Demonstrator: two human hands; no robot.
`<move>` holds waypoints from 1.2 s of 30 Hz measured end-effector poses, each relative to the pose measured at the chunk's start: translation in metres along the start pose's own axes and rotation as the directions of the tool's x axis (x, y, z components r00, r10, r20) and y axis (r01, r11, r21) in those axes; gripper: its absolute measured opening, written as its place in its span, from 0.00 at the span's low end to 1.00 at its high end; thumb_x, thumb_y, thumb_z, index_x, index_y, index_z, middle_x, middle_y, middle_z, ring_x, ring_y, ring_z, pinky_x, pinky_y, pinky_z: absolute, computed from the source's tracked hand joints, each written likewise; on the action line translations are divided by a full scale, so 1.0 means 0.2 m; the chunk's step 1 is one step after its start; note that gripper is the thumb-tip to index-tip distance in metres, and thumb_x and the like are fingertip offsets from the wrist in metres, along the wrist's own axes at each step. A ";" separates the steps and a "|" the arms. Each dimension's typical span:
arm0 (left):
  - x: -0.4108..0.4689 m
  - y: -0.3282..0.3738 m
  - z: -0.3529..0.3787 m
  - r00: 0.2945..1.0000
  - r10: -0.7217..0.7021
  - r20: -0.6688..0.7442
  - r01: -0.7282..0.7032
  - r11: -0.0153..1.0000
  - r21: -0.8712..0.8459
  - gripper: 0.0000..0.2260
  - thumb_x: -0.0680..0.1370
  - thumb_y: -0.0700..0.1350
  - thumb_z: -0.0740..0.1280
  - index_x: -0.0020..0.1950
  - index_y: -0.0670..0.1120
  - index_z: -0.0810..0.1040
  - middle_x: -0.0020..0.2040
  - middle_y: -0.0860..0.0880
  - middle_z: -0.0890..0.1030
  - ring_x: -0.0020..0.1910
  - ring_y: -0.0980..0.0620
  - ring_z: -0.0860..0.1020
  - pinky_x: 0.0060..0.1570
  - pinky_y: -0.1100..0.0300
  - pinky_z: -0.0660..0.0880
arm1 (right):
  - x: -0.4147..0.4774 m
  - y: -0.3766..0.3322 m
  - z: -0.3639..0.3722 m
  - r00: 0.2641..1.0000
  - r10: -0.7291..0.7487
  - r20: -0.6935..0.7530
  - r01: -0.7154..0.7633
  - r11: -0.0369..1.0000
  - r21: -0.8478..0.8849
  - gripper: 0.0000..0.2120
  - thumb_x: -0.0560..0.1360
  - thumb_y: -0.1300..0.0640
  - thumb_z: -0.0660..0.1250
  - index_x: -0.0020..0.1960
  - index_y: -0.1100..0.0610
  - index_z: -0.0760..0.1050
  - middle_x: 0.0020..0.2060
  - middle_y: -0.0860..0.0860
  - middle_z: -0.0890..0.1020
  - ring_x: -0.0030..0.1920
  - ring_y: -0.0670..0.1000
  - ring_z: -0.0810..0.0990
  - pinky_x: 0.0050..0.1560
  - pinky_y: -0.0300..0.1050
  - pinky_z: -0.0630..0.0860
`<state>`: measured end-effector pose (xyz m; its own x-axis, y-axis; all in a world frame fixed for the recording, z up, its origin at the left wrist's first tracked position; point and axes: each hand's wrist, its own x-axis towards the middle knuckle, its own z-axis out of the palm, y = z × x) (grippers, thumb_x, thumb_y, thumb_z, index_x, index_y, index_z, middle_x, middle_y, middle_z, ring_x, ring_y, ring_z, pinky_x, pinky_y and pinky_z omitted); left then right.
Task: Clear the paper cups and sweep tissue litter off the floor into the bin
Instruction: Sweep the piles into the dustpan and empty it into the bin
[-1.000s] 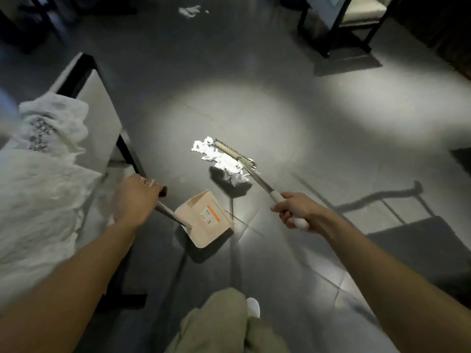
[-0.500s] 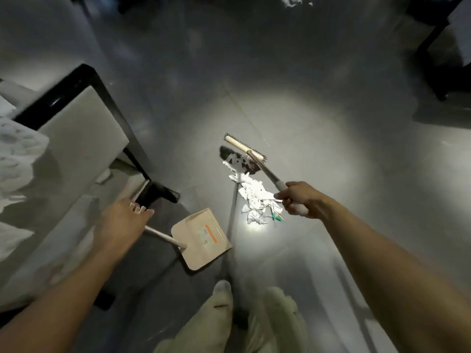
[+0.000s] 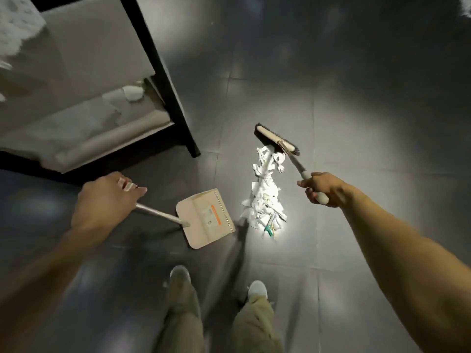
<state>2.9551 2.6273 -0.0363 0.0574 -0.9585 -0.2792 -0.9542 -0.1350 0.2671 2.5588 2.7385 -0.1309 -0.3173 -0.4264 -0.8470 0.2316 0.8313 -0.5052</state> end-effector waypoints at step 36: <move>-1.30 0.20 0.58 0.931 -0.354 -0.091 0.336 0.926 -0.170 0.14 0.74 0.51 0.69 0.45 0.39 0.79 0.46 0.37 0.81 0.50 0.36 0.78 0.46 0.52 0.73 | -0.66 0.68 -0.71 0.988 0.109 0.112 -0.062 0.932 -0.357 0.20 0.79 0.62 0.64 0.68 0.63 0.65 0.28 0.54 0.68 0.18 0.44 0.64 0.19 0.33 0.66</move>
<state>2.8673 2.8992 -0.0597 0.4183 -0.8672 -0.2702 -0.8147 -0.4897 0.3105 2.5015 2.9592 -0.0650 -0.1853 -0.3705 -0.9102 -0.0928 0.9287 -0.3591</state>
